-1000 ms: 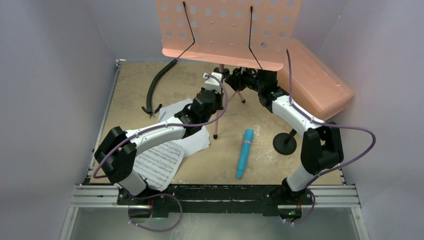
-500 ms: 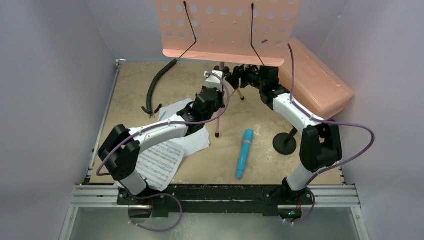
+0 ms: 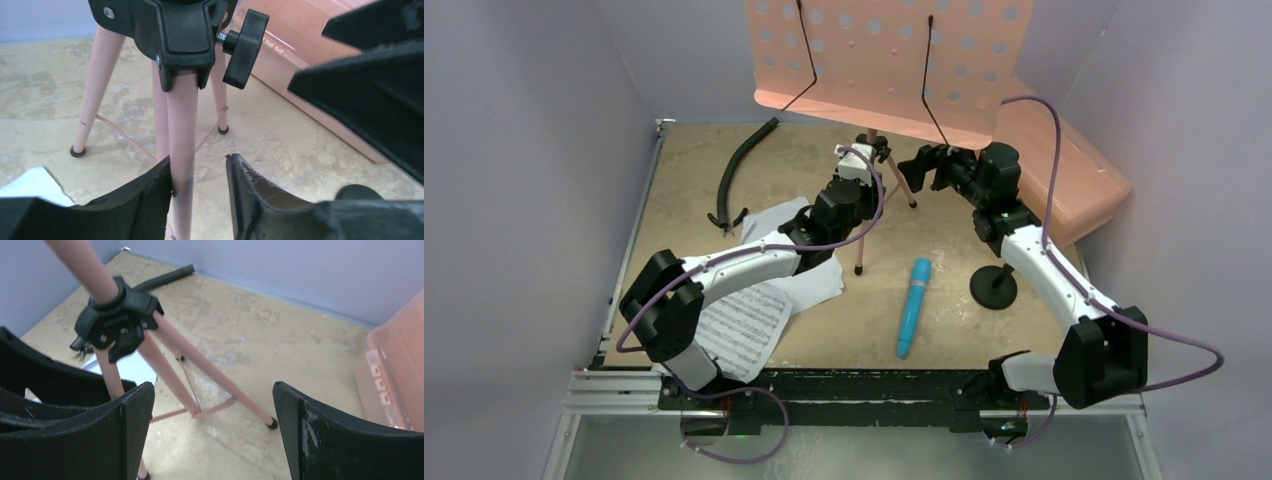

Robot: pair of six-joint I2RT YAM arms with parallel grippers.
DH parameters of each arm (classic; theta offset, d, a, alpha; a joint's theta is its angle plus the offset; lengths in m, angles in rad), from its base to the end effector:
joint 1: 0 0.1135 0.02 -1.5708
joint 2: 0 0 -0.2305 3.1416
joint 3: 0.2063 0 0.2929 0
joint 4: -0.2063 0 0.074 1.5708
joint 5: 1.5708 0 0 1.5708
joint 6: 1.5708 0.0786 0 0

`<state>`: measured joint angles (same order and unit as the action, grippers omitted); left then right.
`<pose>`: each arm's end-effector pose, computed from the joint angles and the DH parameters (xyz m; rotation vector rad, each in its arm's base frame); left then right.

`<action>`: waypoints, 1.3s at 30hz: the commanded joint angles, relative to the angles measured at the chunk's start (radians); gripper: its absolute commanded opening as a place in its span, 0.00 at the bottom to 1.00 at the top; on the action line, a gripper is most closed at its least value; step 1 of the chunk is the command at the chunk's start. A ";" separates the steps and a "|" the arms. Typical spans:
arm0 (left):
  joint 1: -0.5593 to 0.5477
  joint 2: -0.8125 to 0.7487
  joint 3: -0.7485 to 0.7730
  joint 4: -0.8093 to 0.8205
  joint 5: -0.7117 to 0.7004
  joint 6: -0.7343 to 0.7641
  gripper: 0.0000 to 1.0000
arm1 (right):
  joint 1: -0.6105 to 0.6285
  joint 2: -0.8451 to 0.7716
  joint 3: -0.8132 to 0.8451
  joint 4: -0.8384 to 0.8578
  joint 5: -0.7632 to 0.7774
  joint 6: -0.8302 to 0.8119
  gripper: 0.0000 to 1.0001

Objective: Set up the instrument practice props

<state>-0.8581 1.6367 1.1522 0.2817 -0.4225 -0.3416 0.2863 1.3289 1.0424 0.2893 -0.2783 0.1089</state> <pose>0.3249 -0.3266 0.2337 0.1516 1.7757 -0.4973 0.3837 0.1355 0.3142 -0.3603 1.5513 0.5271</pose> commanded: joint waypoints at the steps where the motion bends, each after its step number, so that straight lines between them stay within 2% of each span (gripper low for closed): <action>1: -0.008 -0.067 -0.036 0.078 0.043 -0.047 0.48 | 0.002 -0.083 -0.089 0.024 -0.038 0.050 0.90; 4: -0.006 -0.101 -0.091 0.140 0.039 -0.071 0.55 | 0.002 -0.131 -0.148 0.042 -0.079 0.064 0.90; 9: -0.005 -0.123 -0.126 0.147 0.029 -0.092 0.54 | 0.002 -0.208 -0.220 0.054 -0.108 0.096 0.90; 13: 0.000 -0.122 -0.133 0.140 0.021 -0.096 0.48 | 0.003 -0.247 -0.270 0.084 -0.160 0.146 0.90; 21: 0.020 -0.088 -0.098 0.143 0.025 -0.075 0.28 | 0.002 -0.280 -0.381 0.191 -0.204 0.250 0.88; 31: 0.030 -0.039 -0.048 0.130 0.013 -0.068 0.01 | 0.002 -0.151 -0.374 0.330 -0.220 0.314 0.87; 39: 0.048 0.006 -0.005 0.138 -0.015 -0.078 0.00 | 0.002 -0.136 -0.325 0.309 -0.221 0.304 0.88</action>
<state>-0.8303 1.6100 1.0943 0.3843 -0.4160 -0.4015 0.2871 1.2072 0.6559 0.5442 -0.4740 0.4049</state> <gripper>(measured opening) 0.166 0.877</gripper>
